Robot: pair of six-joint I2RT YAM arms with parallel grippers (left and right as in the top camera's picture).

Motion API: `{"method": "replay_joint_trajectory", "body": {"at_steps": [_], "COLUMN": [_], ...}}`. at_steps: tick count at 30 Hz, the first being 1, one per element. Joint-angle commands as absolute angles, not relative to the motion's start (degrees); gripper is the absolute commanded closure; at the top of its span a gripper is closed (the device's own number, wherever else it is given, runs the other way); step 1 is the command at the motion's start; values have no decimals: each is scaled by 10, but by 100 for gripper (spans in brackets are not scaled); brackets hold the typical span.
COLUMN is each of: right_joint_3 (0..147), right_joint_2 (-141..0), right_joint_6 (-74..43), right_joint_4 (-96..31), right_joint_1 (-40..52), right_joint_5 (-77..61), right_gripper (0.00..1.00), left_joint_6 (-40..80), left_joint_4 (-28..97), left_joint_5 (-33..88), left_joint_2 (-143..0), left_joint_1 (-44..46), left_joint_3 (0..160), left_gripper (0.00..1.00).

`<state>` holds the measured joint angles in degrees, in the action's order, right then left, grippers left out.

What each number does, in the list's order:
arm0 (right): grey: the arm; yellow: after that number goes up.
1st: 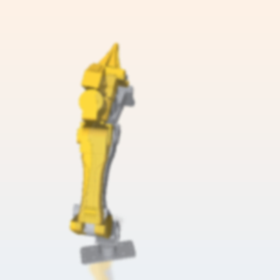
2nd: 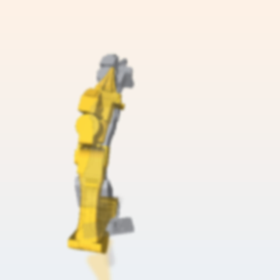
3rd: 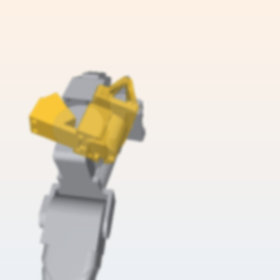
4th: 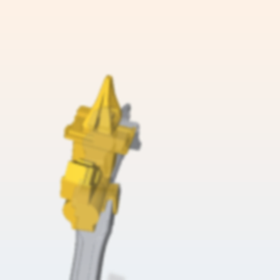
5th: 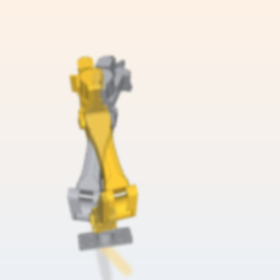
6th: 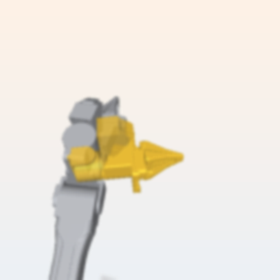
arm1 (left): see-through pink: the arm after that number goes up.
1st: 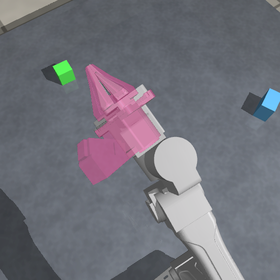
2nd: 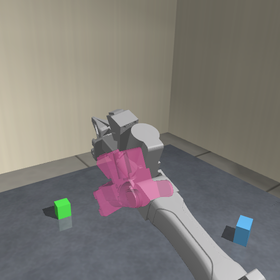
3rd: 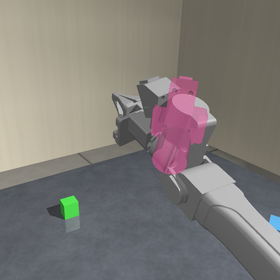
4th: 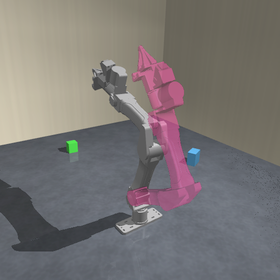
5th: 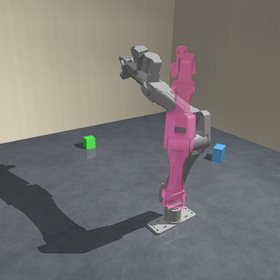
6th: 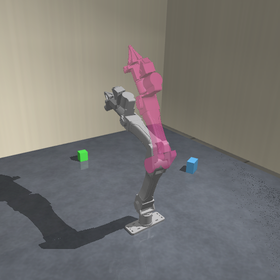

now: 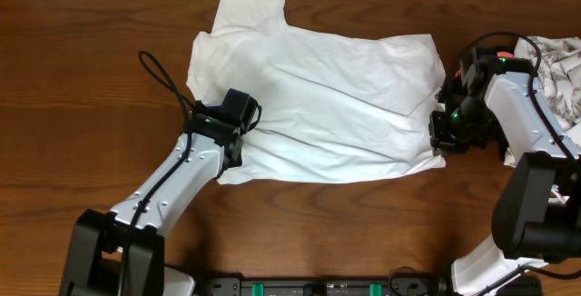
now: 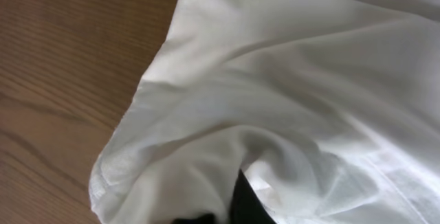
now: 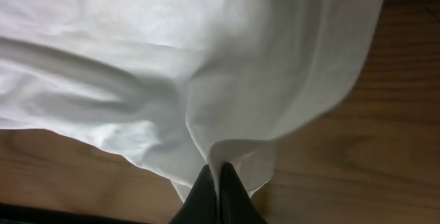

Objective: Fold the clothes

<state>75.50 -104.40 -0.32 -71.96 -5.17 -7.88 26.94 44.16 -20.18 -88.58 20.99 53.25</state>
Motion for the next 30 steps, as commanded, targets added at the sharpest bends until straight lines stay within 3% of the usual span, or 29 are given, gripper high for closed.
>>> {"method": "replay_joint_trajectory", "body": {"at_steps": [1,21,30], "right_joint_3": [753,753,753], "right_joint_2": [-1043,-1043,-1028], "right_joint_6": [5,-7,-48], "right_joint_4": [-720,-712,-664], "right_joint_1": [-51,-53,-76], "right_joint_5": [-77,-77,-87], "right_gripper": [99,99,99], "left_joint_6": [255,249,268], "left_joint_4": [443,512,502], "left_joint_5": [-215,-171,-171], "left_joint_2": [-877,-595,-552], "left_joint_1": [208,201,95], "left_joint_3": [534,544,544], "left_gripper": [94,94,94]}}
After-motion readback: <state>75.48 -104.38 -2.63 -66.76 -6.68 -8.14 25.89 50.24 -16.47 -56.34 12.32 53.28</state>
